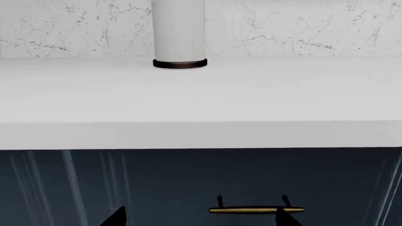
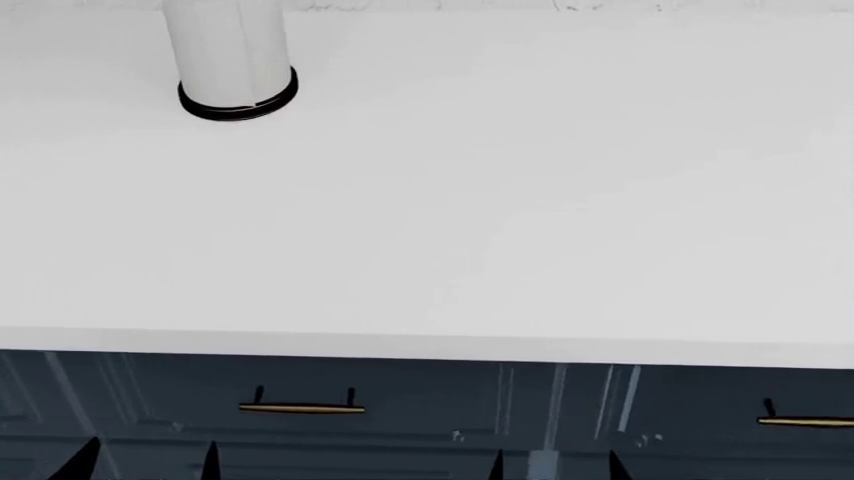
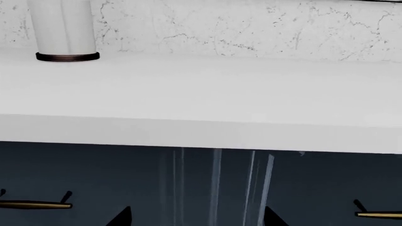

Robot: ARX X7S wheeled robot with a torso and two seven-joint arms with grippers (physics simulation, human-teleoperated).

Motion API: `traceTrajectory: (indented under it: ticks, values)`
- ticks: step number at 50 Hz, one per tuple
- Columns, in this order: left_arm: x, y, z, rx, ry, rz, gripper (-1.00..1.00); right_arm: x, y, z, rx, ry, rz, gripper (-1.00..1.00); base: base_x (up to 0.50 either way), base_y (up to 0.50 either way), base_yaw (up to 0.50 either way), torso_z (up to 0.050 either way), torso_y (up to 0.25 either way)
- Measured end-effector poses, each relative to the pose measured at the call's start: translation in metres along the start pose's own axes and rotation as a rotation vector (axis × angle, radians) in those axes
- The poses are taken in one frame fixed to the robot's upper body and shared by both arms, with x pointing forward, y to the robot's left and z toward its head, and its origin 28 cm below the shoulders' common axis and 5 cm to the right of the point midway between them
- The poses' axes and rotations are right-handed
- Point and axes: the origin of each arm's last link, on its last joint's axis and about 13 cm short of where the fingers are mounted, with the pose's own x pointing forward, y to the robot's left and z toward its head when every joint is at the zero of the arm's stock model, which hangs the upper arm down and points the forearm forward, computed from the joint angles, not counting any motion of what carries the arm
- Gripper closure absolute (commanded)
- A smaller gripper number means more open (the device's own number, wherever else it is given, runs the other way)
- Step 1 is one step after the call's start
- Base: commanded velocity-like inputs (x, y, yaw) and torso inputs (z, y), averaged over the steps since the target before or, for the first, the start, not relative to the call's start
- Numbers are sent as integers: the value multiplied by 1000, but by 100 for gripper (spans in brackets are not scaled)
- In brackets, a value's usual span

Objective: Navigate to the stove.

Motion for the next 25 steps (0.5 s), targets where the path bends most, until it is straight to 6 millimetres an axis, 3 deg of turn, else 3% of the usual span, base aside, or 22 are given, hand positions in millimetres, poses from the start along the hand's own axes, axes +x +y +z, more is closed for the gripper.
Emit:
traceTrajectory:
  ticks: [25]
  values:
    - [0, -1, 0, 9, 2, 2, -100, -1, -1, 1, -5, 2, -9, -100, -13, -500, 0, 0, 0]
